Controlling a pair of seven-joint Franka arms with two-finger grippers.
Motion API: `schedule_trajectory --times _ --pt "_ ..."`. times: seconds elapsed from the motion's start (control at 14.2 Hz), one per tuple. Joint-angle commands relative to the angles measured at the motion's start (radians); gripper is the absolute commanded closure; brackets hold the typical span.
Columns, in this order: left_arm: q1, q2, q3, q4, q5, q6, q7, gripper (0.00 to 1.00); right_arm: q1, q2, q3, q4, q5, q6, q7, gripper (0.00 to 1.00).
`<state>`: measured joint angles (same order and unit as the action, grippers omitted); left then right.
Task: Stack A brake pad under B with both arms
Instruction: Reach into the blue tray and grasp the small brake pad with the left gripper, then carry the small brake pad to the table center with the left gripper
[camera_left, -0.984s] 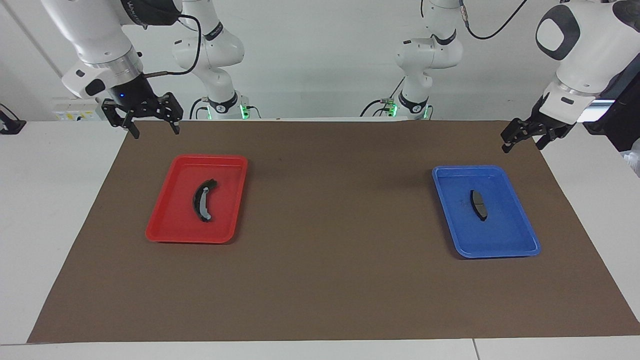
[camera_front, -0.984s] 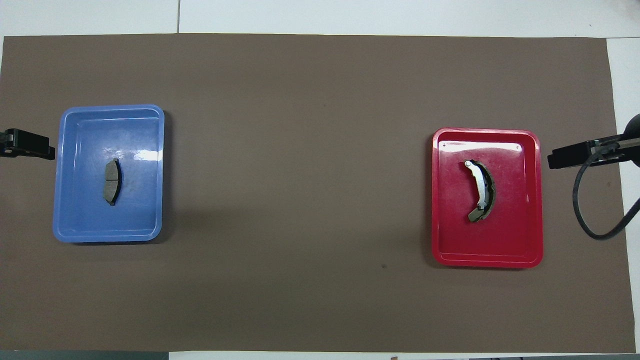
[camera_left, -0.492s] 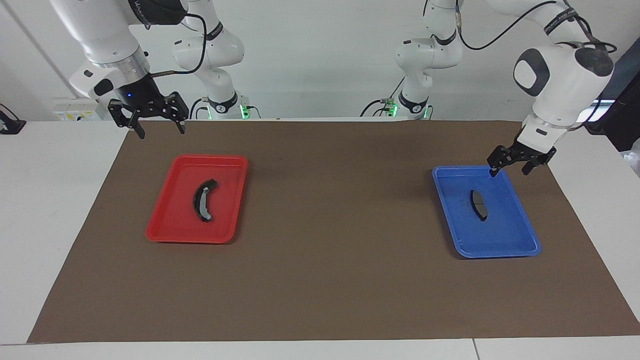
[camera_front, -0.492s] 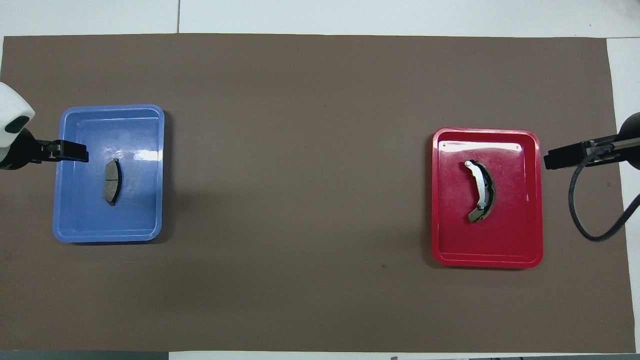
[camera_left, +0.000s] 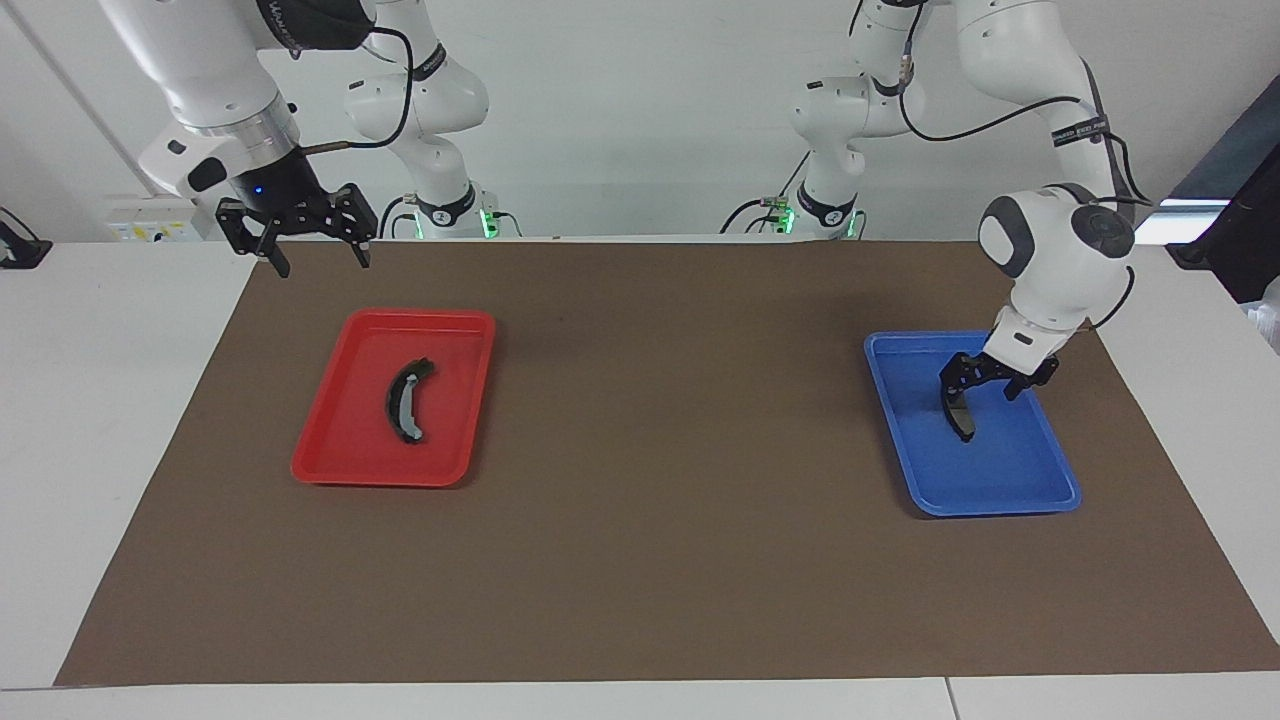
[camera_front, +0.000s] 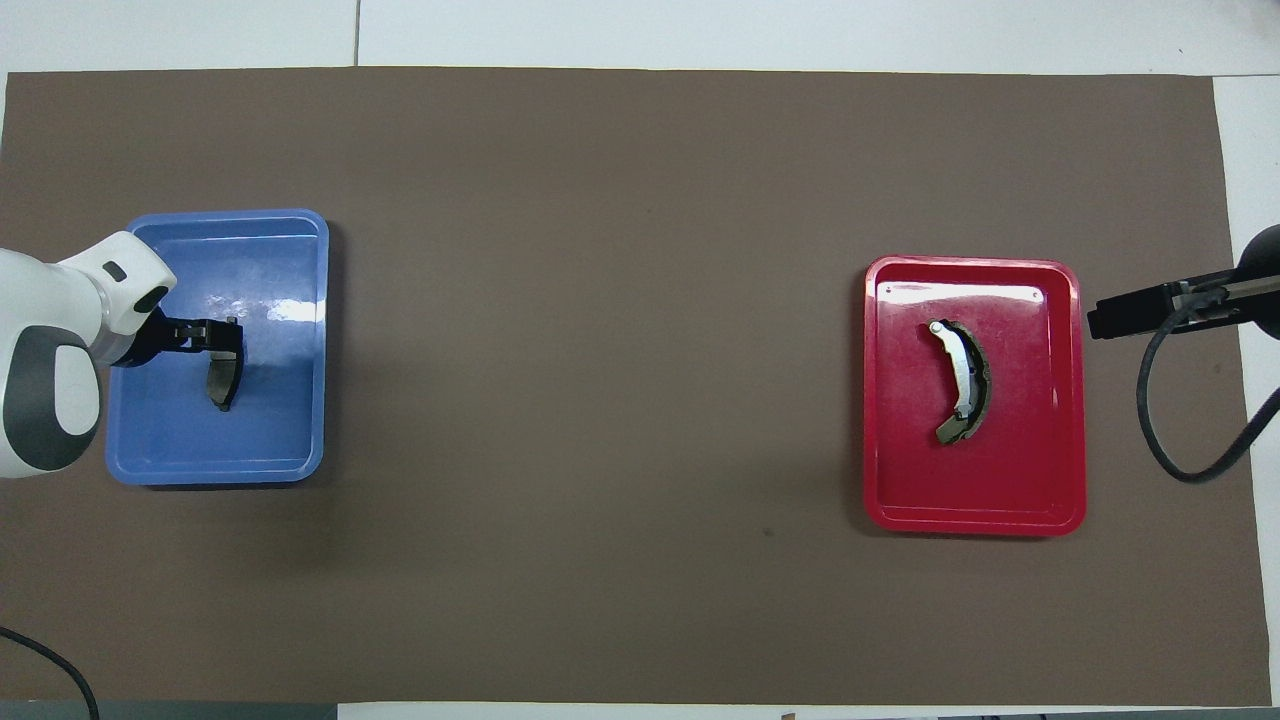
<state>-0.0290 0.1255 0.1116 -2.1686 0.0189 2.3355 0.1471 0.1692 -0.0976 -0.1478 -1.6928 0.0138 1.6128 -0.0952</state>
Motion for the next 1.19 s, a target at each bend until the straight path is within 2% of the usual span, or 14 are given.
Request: schedule_trajectory --times 0.0,0.14,0.28,0.63,0.7,0.84,0.91,1.12 --pt "0.009 -0.007 -0.001 -0.048 0.003 0.047 0.020 0.01 -0.002 -0.008 0.002 -0.007 -0.009 -0.007 0.008 0.00" --pt "0.011 0.002 -0.001 -0.086 0.003 0.097 0.020 0.02 -0.002 -0.008 0.002 -0.007 -0.009 -0.007 0.008 0.00" --pt "0.011 0.002 -0.001 -0.120 0.003 0.142 0.017 0.16 -0.002 -0.008 0.002 -0.007 -0.009 -0.007 0.008 0.00" --pt "0.034 -0.006 -0.001 -0.146 0.003 0.146 0.016 0.46 -0.002 -0.008 0.002 -0.007 -0.009 -0.007 0.008 0.00" --pt "0.034 -0.004 -0.001 -0.140 0.003 0.143 0.009 0.58 -0.002 -0.008 0.002 -0.007 -0.008 -0.007 0.008 0.00" --pt "0.034 -0.010 -0.001 -0.117 0.003 0.139 0.009 0.87 -0.002 -0.008 0.002 -0.007 -0.009 -0.007 0.008 0.00" --pt "0.029 -0.024 -0.001 -0.106 0.003 0.128 0.008 0.95 -0.002 -0.008 0.002 -0.007 -0.009 -0.007 0.008 0.00" --pt "-0.006 -0.087 -0.009 -0.057 0.003 0.014 0.003 0.99 -0.002 -0.008 0.002 -0.007 -0.009 -0.007 0.008 0.00"
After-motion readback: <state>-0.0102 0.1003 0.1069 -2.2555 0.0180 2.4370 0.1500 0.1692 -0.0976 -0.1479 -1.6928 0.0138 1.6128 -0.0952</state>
